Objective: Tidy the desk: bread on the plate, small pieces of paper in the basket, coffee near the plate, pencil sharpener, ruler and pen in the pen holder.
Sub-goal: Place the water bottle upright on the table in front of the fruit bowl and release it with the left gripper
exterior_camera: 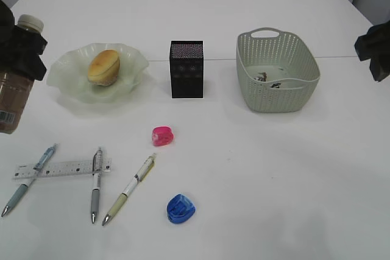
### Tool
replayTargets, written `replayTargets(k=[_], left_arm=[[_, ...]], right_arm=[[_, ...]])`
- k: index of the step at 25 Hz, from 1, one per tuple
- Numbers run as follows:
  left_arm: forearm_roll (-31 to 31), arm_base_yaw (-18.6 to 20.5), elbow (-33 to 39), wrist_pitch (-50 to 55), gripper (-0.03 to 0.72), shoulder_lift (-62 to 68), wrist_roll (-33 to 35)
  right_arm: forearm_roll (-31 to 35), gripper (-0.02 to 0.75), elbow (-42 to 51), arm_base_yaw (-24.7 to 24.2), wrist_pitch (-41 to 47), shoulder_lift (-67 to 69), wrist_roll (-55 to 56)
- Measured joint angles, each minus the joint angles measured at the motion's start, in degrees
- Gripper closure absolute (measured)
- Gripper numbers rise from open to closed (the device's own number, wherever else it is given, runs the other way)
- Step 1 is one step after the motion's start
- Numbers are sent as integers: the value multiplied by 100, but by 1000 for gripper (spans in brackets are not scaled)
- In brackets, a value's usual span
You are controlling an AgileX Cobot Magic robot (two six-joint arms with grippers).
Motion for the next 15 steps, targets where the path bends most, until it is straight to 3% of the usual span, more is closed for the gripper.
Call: replayTargets(k=[15], left_arm=[[94,219,66,-1113,401,0,-53]], right_arm=[[-42,176,0,0,59,0,0]])
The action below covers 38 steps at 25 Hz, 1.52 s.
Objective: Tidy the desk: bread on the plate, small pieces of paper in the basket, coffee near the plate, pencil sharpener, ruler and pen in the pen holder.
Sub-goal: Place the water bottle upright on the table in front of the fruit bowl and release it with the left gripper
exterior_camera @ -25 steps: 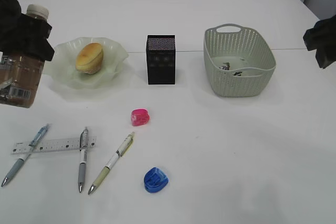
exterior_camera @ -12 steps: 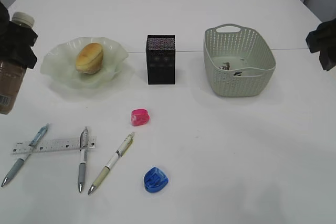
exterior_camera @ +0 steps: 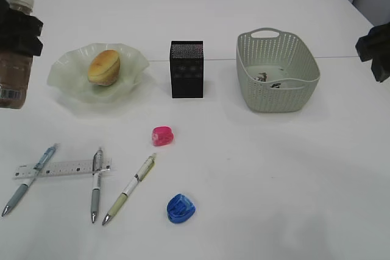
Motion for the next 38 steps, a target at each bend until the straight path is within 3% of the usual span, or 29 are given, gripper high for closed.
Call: replayTargets(k=[4,12,20,31,38], left_arm=[[-90,243,509,-908,401,-222,-50],[-282,404,2279,-3503,401,-1253,-86],[-307,404,3794,-7122,401,-1193,-99],[-183,338,3915,-9746,401,676,-241],[390,338,3474,-9868,401,1609,-502]], right_arm=[[-4,176,0,0,0,0,0],[-49,177,0,0,0,0,-11],[-299,177,0,0,0,0,-11],[-455,177,0,0,-332,19,-11],[-713,177,0,0,-375,19,-22]])
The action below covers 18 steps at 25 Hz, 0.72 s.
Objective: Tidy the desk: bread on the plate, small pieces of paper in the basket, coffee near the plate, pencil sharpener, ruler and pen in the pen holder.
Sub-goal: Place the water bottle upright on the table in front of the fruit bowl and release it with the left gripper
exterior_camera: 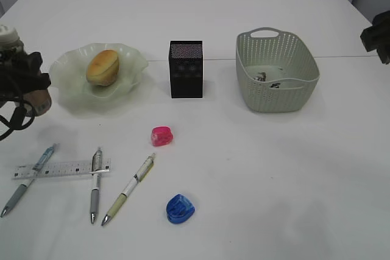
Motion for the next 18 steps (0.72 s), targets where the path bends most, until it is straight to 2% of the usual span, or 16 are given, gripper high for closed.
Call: replayTargets(k=[6,18], left_arm=[[90,0,-309,-27,401,396,-10],[90,0,-349,-93,401,772,-21]], right_arm=[[-112,177,0,0,-61,0,0],[-140,177,0,0,-65,0,0]])
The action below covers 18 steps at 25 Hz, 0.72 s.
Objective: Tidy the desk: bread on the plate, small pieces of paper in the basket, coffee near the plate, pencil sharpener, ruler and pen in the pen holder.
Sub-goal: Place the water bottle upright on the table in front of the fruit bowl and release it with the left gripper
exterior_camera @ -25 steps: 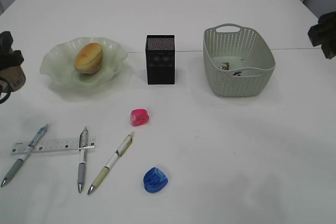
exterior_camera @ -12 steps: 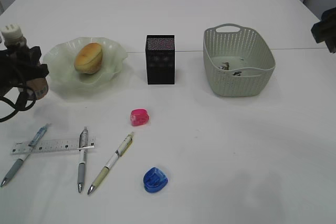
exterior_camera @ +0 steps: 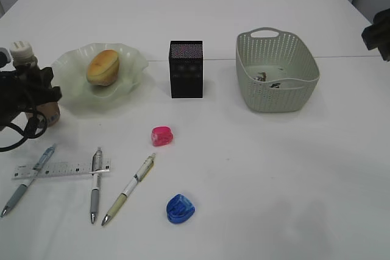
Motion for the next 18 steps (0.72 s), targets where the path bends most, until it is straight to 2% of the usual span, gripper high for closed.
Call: replayTargets(k=[14,18], left_arm=[[0,0,-12,-22,401,176,-11],[231,0,-12,-22,401,176,-11]], right_arm=[[0,177,0,0,0,0,0],[0,177,0,0,0,0,0]])
